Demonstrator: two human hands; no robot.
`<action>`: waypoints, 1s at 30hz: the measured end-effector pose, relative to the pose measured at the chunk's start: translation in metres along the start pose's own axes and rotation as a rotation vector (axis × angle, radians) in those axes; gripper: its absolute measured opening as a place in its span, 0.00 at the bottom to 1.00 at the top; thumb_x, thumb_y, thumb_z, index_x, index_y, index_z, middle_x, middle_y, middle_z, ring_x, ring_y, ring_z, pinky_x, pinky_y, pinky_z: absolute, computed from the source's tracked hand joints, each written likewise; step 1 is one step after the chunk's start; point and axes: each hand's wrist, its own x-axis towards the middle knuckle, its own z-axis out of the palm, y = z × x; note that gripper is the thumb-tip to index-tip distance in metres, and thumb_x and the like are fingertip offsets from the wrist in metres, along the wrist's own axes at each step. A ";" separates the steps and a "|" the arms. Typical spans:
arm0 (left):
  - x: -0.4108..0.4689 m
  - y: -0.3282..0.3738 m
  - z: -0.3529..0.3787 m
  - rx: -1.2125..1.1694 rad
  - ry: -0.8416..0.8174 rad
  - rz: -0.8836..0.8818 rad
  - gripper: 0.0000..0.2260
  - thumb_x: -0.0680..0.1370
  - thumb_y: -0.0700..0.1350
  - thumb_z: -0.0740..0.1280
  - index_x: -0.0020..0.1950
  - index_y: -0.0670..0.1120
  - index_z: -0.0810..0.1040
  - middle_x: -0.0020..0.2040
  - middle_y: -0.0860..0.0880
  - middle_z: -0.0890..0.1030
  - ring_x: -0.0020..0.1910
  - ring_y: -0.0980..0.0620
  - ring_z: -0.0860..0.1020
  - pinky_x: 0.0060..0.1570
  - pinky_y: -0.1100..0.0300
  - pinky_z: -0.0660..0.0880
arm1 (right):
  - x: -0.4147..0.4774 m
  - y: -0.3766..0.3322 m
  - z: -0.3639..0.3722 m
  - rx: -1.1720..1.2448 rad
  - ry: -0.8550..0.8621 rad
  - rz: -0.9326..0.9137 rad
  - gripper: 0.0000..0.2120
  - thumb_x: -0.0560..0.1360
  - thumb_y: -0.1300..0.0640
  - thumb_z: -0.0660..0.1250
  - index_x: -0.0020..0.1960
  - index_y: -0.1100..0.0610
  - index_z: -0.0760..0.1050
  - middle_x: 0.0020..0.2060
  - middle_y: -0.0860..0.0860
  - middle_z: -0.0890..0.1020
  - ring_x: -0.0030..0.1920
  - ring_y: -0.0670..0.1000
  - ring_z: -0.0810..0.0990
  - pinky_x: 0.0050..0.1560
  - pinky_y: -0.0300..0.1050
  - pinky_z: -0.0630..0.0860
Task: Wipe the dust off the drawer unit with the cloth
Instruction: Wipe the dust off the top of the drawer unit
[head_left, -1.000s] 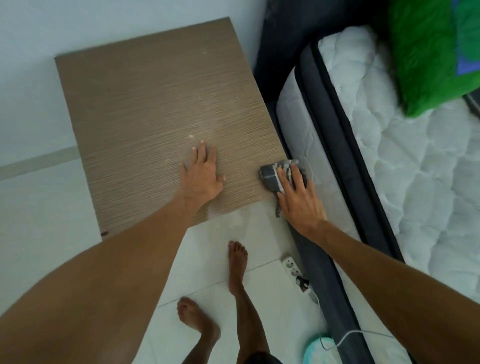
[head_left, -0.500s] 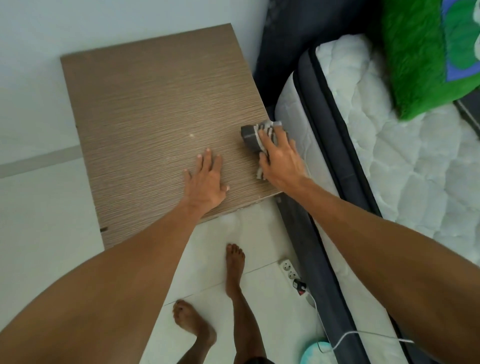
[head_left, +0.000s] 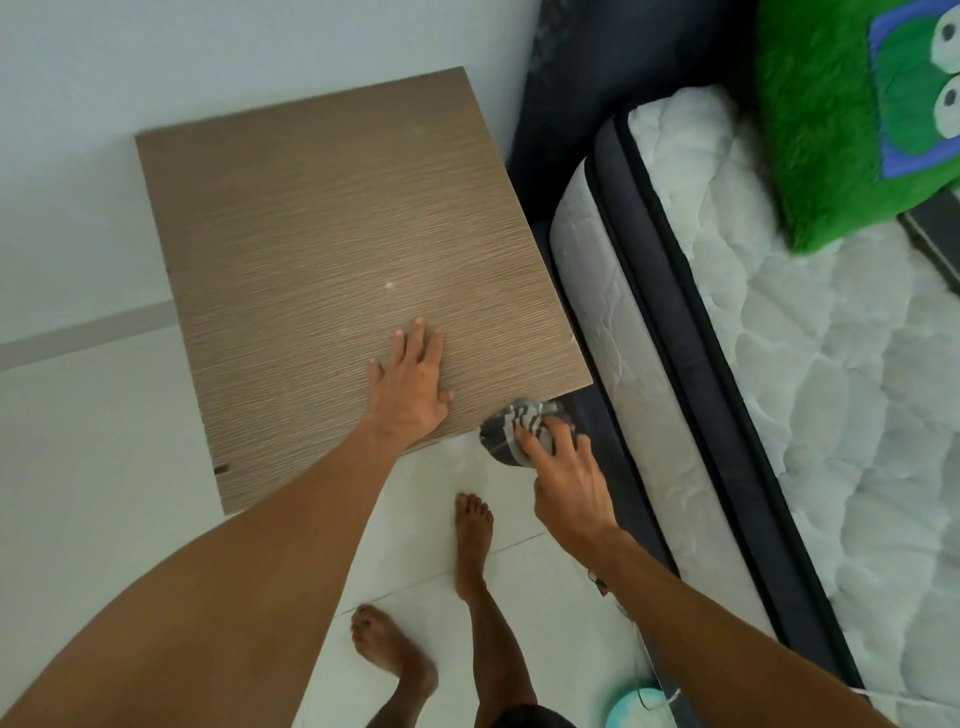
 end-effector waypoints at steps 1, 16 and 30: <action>0.000 -0.001 0.001 -0.002 0.000 0.002 0.37 0.78 0.51 0.64 0.78 0.49 0.43 0.79 0.48 0.39 0.78 0.43 0.41 0.73 0.36 0.50 | 0.000 0.006 -0.004 0.022 0.034 0.024 0.33 0.65 0.72 0.70 0.66 0.51 0.71 0.64 0.59 0.72 0.54 0.61 0.75 0.43 0.55 0.83; -0.002 0.000 -0.001 0.009 0.011 -0.008 0.36 0.79 0.51 0.63 0.78 0.49 0.44 0.79 0.48 0.39 0.78 0.44 0.41 0.73 0.37 0.50 | 0.100 -0.003 -0.040 -0.049 0.003 0.315 0.34 0.77 0.41 0.62 0.77 0.53 0.55 0.73 0.62 0.63 0.65 0.66 0.69 0.61 0.62 0.72; -0.071 -0.072 0.031 0.039 0.110 0.077 0.31 0.79 0.50 0.61 0.78 0.47 0.50 0.79 0.45 0.46 0.78 0.43 0.46 0.72 0.37 0.54 | -0.005 -0.039 0.015 0.216 0.156 0.496 0.25 0.72 0.55 0.66 0.67 0.55 0.63 0.56 0.59 0.77 0.54 0.64 0.77 0.51 0.57 0.72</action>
